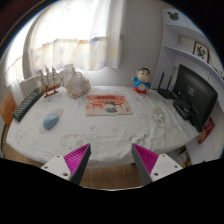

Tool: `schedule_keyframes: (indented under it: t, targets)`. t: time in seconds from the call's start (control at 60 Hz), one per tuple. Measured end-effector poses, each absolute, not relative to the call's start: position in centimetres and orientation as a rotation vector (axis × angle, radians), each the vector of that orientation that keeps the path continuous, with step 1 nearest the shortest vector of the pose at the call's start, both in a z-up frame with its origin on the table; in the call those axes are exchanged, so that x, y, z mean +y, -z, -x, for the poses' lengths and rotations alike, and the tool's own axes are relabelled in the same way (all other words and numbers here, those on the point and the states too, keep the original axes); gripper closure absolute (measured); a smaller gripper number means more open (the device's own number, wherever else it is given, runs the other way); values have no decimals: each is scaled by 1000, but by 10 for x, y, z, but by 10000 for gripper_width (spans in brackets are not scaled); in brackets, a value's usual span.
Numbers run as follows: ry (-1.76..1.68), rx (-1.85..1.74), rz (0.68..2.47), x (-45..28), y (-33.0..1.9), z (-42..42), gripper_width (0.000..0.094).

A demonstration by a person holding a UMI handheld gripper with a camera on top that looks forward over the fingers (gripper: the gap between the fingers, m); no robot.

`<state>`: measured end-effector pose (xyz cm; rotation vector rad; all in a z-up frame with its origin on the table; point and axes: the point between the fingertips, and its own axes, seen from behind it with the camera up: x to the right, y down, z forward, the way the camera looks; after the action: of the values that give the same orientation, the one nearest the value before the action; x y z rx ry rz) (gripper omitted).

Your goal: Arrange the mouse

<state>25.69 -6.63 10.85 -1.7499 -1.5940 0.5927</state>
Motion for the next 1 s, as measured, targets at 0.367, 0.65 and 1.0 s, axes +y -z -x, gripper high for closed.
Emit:
schedule_keyframes:
  t: [0.367,0.65,1.0]
  targets:
    - [-760,-1812,1641,-250,-80,-231,82]
    - [-838,-1866,1587,-356,-47,-207,81]
    - [-797,-1765,1577,-361,2,-117,79]
